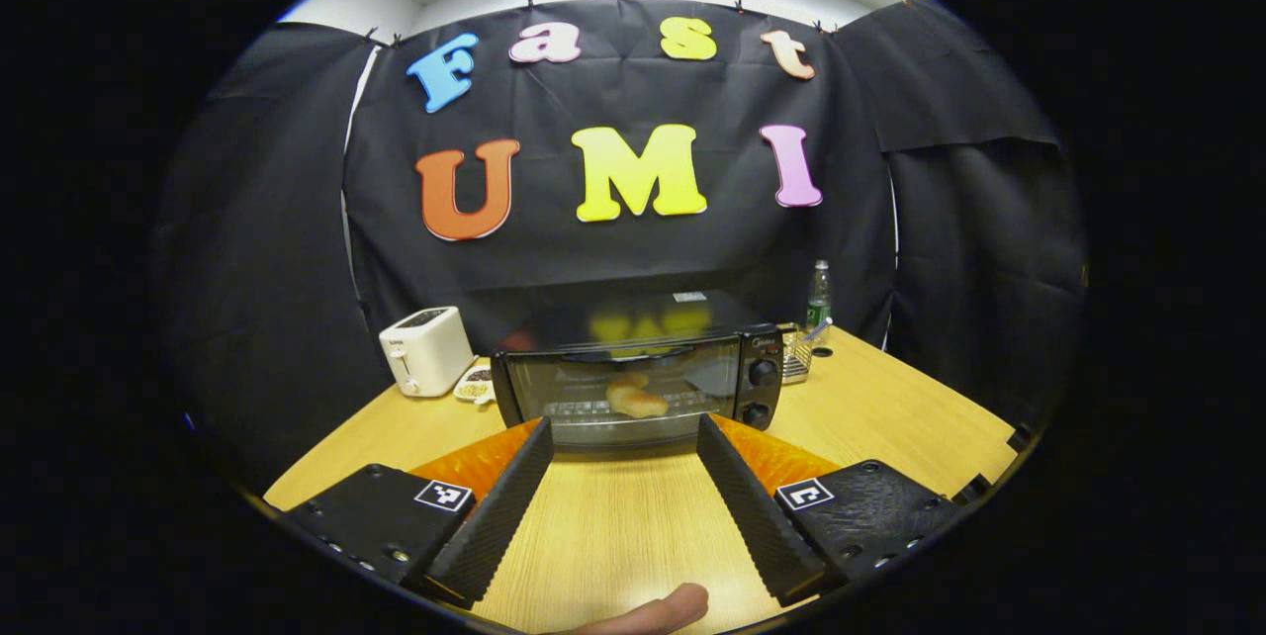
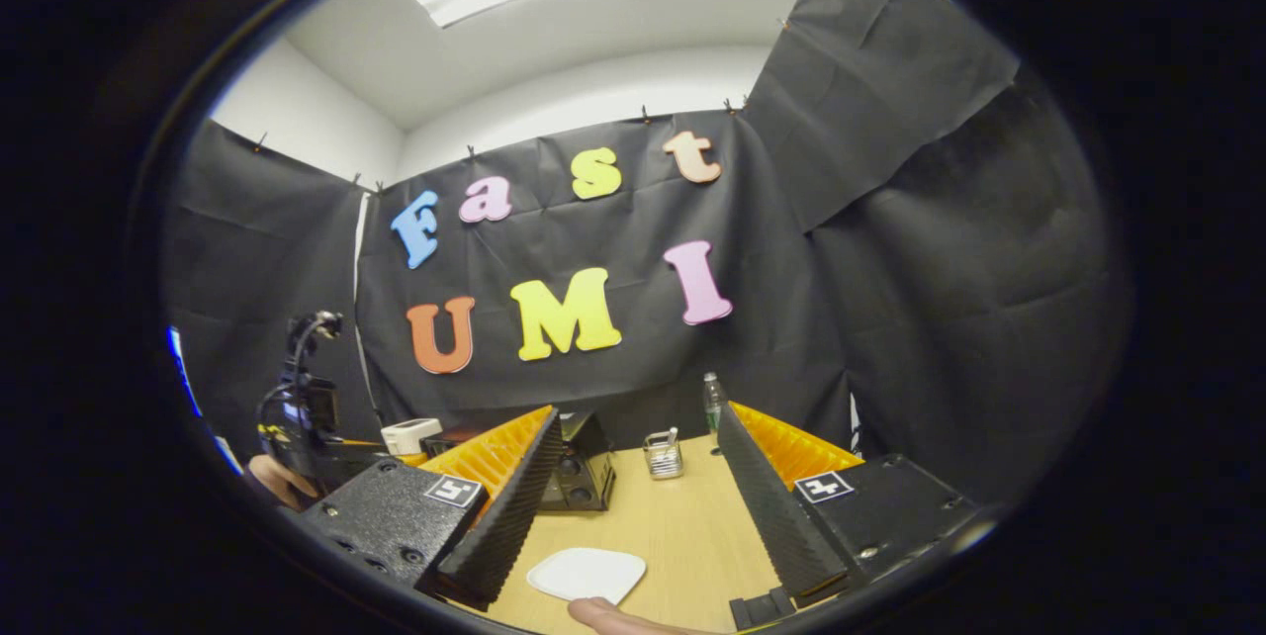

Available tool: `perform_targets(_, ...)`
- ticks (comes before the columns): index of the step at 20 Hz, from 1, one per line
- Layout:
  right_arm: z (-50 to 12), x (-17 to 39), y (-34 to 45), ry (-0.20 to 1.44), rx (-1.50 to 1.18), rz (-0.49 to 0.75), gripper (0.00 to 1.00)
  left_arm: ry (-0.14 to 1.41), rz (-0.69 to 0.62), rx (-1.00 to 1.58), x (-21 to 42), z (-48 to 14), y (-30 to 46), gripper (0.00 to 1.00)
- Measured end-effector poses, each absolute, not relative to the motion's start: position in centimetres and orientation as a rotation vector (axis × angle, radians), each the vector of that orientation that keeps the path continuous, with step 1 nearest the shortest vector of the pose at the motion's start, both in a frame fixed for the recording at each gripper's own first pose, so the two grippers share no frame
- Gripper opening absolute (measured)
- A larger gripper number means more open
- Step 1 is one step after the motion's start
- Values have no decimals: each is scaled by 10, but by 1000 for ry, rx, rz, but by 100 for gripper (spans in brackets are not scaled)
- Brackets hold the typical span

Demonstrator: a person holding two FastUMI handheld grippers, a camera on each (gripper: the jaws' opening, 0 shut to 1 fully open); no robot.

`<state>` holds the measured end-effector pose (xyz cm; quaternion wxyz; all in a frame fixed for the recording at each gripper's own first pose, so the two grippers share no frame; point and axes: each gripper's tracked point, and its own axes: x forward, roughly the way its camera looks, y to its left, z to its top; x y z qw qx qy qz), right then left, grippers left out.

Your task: Open the electric oven with the left hand, put the food in, and close the electric oven.

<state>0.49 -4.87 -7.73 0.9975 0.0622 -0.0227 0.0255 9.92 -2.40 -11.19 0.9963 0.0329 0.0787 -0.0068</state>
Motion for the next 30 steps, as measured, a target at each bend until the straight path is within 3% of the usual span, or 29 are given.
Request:
perform_targets(6,-77,0,-39,-44,110,74,96,29,79,21,49,-68,5,96)
perform_targets(10,-82,-4,-25,-19,107,119,96,33,109,5,22,-62,13,96)
perform_targets(23,-81,-21,-1,6,37,199,96,-43,123,38,-65,-18,8,96)
perform_targets(30,-83,-23,4,-3,1,199,96,-71,137,19,-76,-16,18,96)
